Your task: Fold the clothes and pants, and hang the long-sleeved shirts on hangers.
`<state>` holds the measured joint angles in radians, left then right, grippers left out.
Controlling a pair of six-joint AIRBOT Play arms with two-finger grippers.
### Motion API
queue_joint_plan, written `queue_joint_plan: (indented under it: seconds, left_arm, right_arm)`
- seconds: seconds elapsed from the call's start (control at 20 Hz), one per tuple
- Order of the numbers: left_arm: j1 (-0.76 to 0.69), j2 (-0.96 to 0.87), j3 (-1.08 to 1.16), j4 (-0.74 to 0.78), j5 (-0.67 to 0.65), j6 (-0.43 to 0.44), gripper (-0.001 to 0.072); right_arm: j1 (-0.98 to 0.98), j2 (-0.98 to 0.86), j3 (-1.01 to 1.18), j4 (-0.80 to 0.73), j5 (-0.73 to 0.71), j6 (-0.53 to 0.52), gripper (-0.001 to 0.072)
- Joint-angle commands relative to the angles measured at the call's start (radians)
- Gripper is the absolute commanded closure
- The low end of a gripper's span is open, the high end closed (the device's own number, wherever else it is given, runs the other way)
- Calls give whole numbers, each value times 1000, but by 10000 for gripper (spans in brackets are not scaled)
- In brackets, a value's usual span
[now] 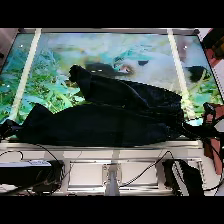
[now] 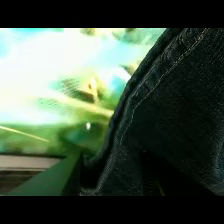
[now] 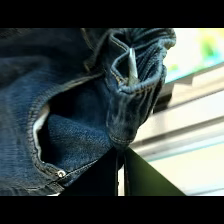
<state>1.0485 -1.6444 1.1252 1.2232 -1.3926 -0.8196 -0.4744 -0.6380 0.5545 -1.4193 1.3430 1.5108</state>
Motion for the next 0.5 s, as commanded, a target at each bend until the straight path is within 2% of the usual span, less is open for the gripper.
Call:
queue_joint_plan:
  seconds: [0.0,0.05,0.15,0.25,0.35,0.45]
  left_arm:
    - [-14,-27,-1,2,-16,13,308]
    - [-22,-30,-1,2,-18,13,350]
    - [-42,-31,-1,2,-21,13,666]
    - [-65,-31,-1,2,-26,13,678]
    - [-82,-31,3,3,-25,13,680]
    - [-82,-21,19,3,-2,-37,681]
  right_arm:
    - [1,67,0,21,-12,4,674]
    - [1,89,0,20,-11,5,674]
    - [1,121,0,10,-4,5,674]
    - [0,148,-27,-50,2,30,674]
    - [0,180,-79,-80,8,99,674]
    - [0,218,-120,-80,24,151,674]
